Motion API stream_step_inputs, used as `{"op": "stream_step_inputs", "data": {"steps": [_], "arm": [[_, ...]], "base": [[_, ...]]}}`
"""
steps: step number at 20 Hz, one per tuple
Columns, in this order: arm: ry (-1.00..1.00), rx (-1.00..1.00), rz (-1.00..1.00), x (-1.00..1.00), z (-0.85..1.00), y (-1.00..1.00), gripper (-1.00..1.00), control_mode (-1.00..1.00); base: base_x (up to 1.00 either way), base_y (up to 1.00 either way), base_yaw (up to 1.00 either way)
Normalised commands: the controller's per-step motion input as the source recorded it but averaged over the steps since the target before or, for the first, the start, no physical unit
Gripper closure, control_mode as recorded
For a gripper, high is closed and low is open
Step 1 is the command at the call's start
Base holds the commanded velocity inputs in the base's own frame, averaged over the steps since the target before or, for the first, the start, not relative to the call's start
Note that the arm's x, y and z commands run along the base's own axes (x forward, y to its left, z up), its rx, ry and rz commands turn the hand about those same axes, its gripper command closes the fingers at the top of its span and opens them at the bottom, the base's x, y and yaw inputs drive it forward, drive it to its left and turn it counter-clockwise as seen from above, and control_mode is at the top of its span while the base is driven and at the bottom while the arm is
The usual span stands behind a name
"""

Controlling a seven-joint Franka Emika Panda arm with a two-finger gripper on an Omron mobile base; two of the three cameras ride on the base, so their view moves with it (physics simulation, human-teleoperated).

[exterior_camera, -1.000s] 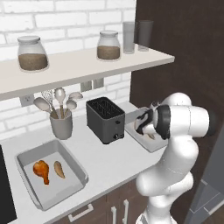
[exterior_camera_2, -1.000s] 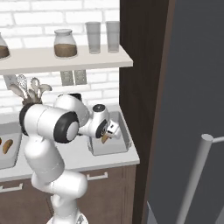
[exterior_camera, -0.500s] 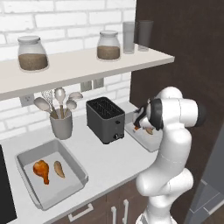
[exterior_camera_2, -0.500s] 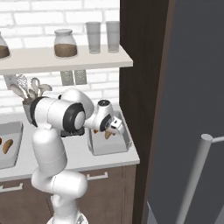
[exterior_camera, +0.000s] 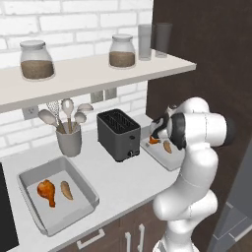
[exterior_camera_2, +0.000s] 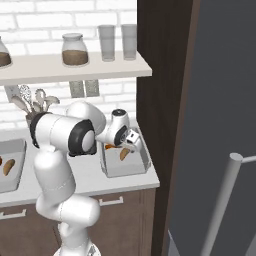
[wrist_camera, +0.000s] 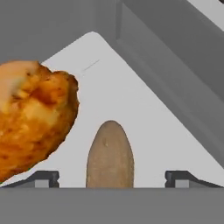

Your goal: Place one sweet potato and one chicken drumstick in each tupperware on the nearby counter, to pack two identical lunches.

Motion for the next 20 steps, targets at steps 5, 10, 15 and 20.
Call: {"op": "stream_step_inputs", "data": {"steps": [5, 10, 15, 20], "arm": [[0.00, 0.00, 0.00, -0.71, 0.70, 0.19, -1.00, -1.00], [0.00, 0.00, 0.00, -0.44, 0.80, 0.24, -1.00, -1.00], [0.00, 0.00, 0.00, -0.60, 0.63, 0.07, -1.00, -1.00], [-0.01, 0.00, 0.00, -0.97, 0.36, 0.00, -1.00, -1.00]], "base": [[0.00, 0.00, 0.00], [0.00, 0.00, 0.00], [0.00, 0.00, 0.00], [0.00, 0.00, 0.00]]}}
